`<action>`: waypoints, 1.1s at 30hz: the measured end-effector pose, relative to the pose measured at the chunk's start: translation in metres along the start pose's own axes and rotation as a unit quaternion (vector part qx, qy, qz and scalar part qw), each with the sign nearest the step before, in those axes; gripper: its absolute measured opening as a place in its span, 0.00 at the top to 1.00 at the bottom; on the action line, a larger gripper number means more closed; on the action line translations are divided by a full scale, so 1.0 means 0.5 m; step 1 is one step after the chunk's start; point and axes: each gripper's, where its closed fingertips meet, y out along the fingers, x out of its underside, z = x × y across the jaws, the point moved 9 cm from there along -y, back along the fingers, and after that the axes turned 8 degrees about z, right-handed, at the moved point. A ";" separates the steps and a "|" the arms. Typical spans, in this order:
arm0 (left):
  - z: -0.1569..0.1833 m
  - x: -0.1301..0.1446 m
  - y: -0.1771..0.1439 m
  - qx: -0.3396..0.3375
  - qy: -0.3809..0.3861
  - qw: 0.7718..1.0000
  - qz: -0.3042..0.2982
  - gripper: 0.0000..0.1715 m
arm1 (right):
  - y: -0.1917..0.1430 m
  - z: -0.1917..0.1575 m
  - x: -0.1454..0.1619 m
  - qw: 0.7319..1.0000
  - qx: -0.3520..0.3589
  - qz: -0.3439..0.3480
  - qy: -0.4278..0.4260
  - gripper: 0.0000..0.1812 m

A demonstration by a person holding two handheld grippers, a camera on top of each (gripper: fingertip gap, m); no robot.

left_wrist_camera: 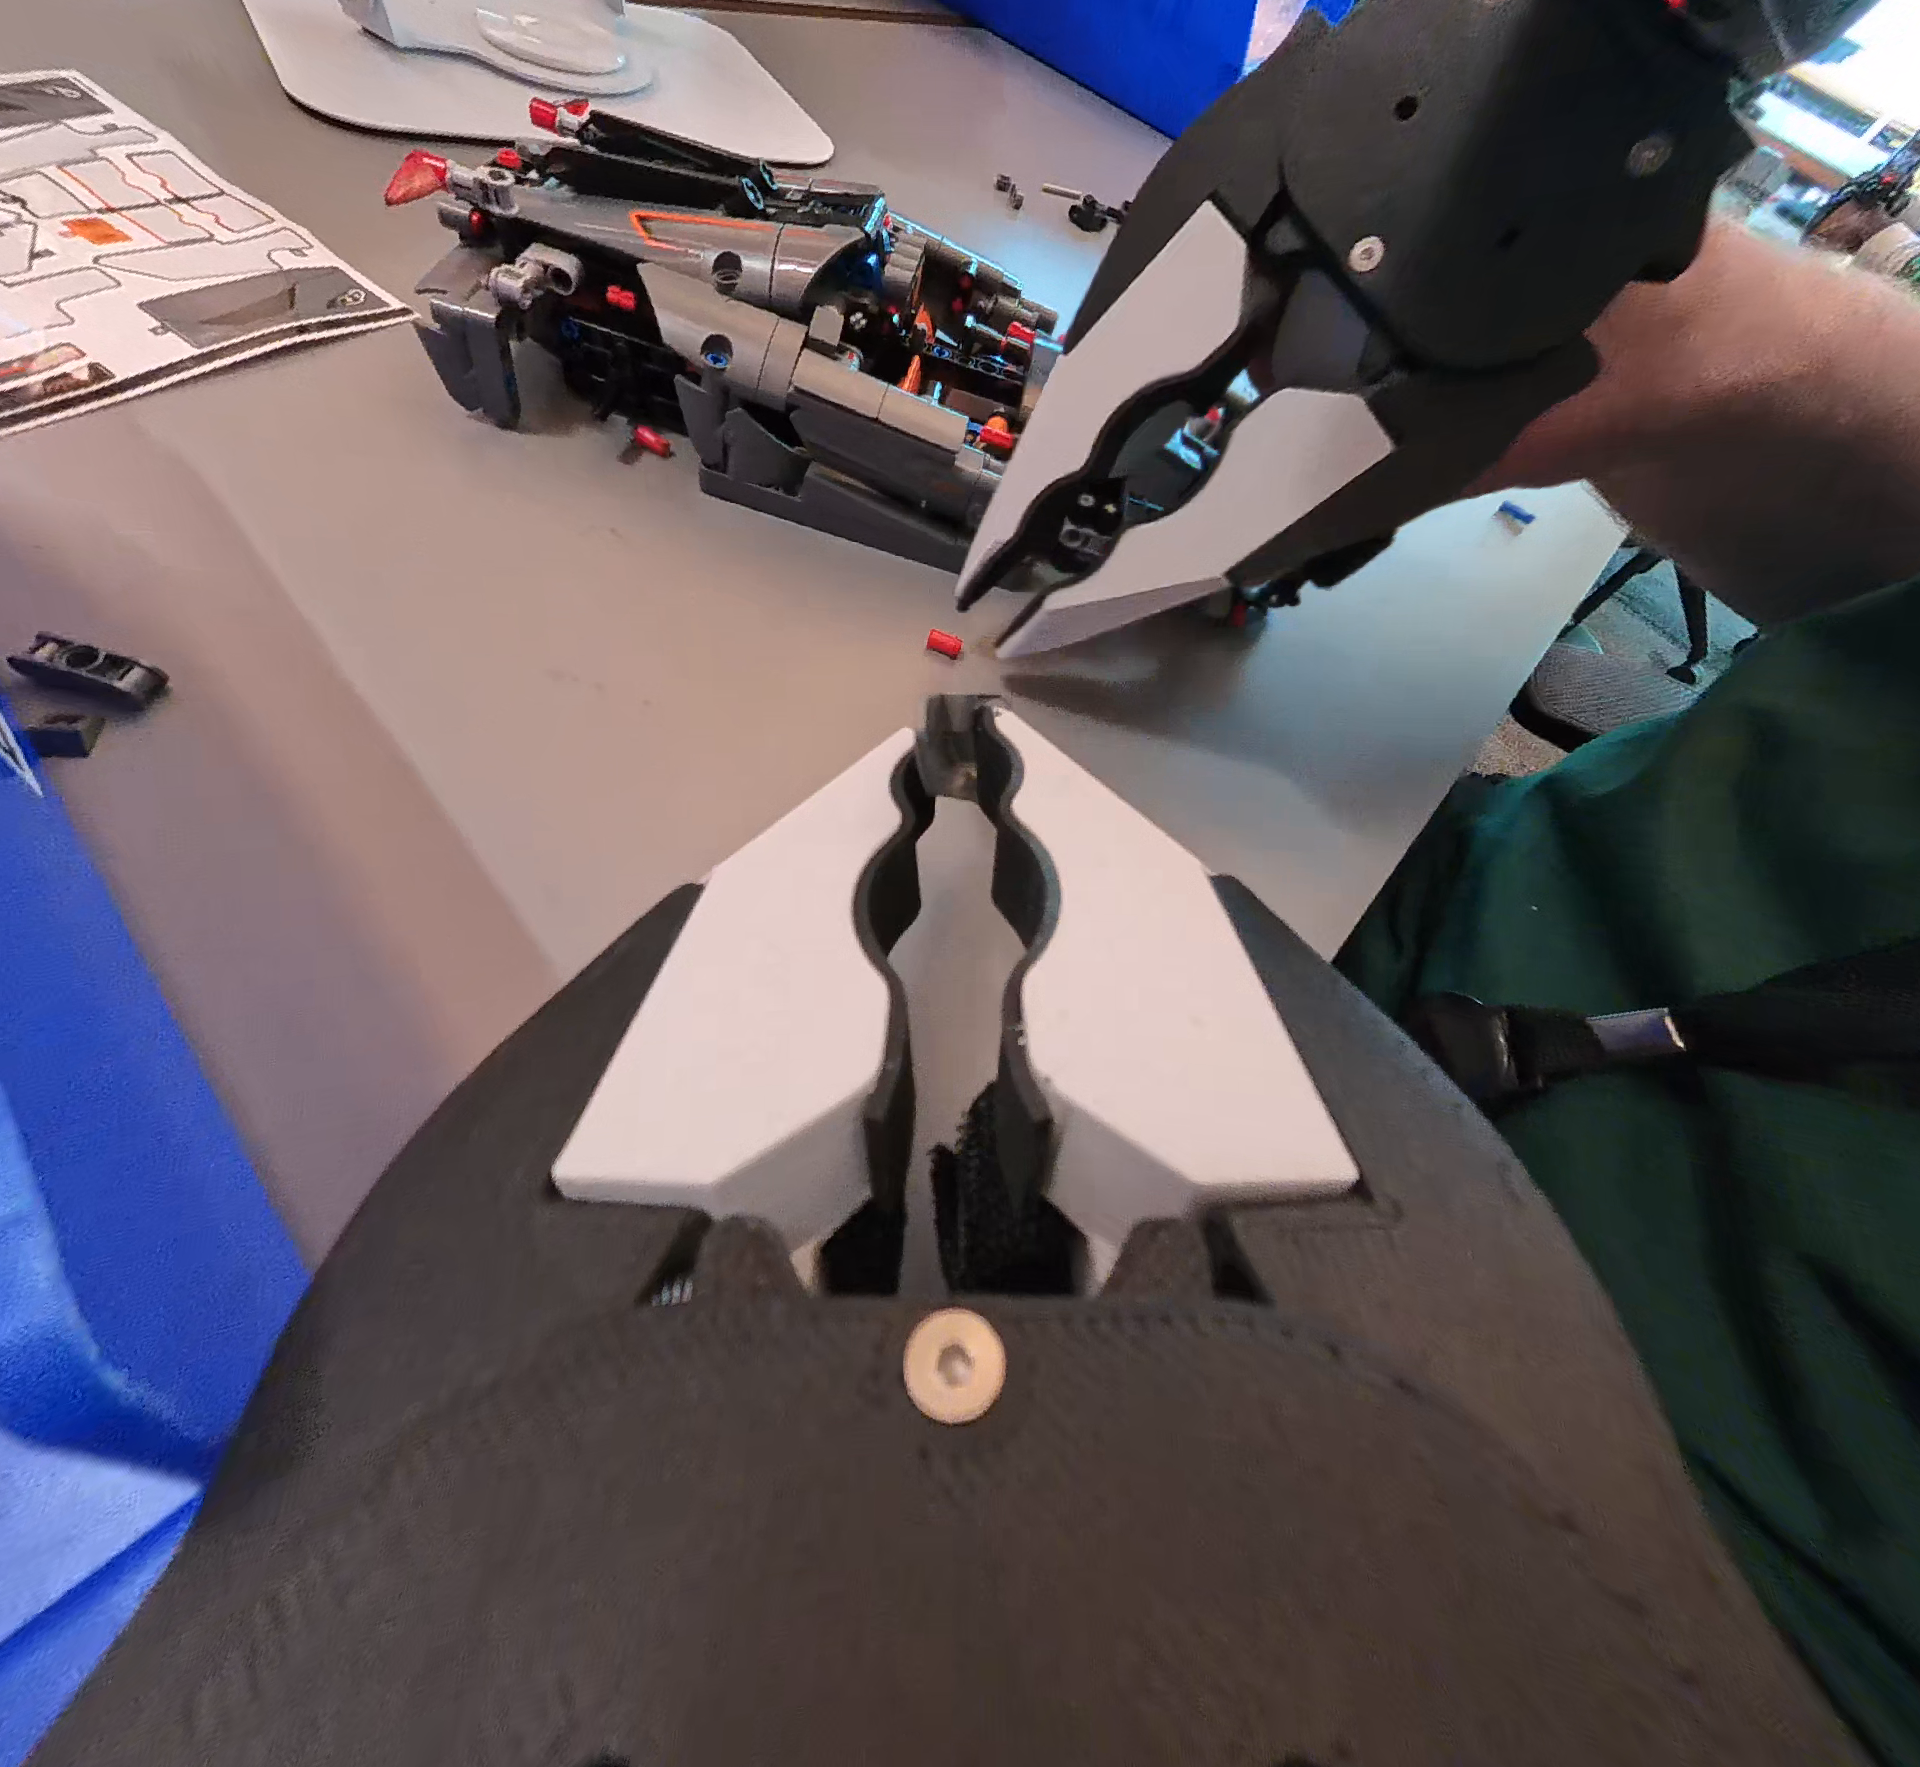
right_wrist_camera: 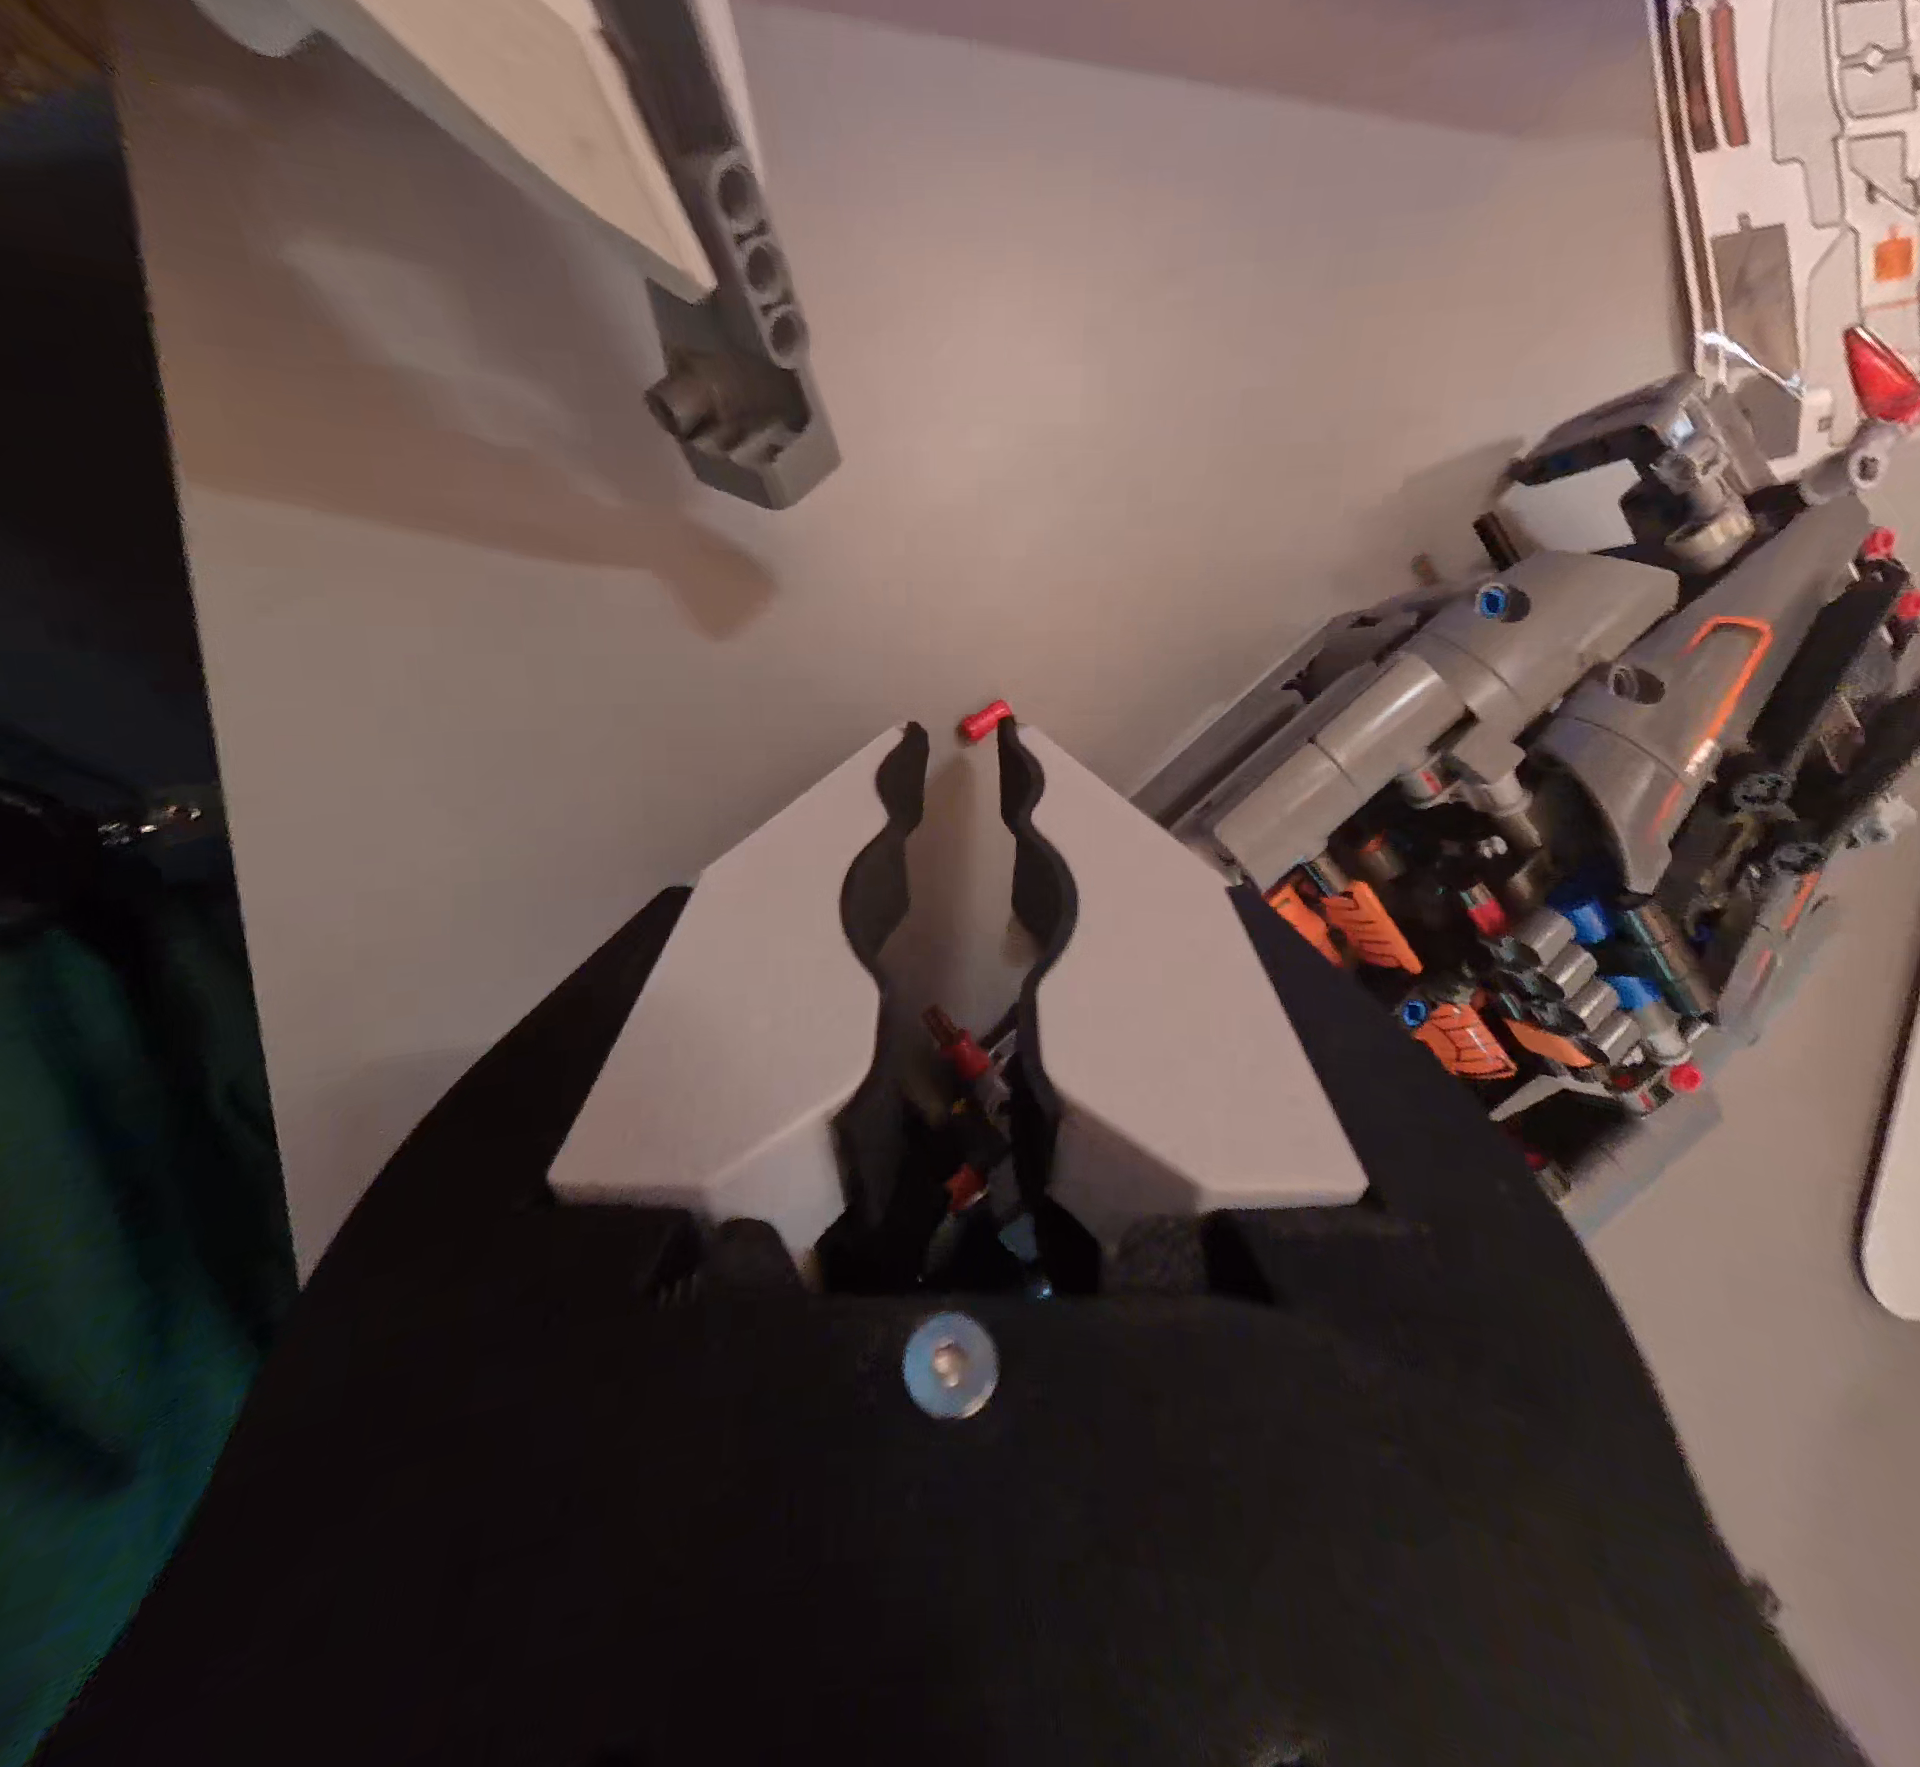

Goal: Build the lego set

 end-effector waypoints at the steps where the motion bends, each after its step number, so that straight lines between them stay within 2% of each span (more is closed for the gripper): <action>1: -0.001 0.000 -0.002 0.002 0.000 1.000 0.002 0.97 | 0.003 0.001 -0.001 1.000 0.006 -0.010 0.002 0.94; 7: -0.002 0.001 -0.009 0.012 0.005 1.000 0.006 0.97 | 0.024 0.003 -0.009 0.997 0.010 -0.072 -0.040 0.92; 10: -0.001 0.002 -0.010 0.017 0.004 1.000 0.009 0.97 | 0.028 0.021 -0.012 0.996 -0.019 -0.090 -0.007 0.93; 12: -0.002 0.003 -0.012 0.019 0.002 1.000 0.011 0.97 | 0.030 0.026 -0.012 0.994 -0.054 -0.092 0.015 0.98; 15: -0.002 0.003 -0.012 0.021 0.001 1.000 0.014 0.97 | 0.034 0.036 -0.013 0.991 -0.078 -0.096 0.042 0.98; 19: -0.002 0.003 -0.013 0.023 -0.001 1.000 0.015 0.97 | 0.039 0.036 -0.020 0.990 -0.104 -0.089 0.041 0.97; 30: -0.003 0.004 -0.012 0.021 -0.002 1.000 0.012 0.97 | 0.041 0.031 -0.020 0.992 -0.112 -0.059 0.012 0.99; 33: -0.002 0.004 -0.010 0.025 -0.003 1.000 0.009 0.97 | 0.036 0.022 -0.024 0.992 -0.118 -0.032 0.000 0.98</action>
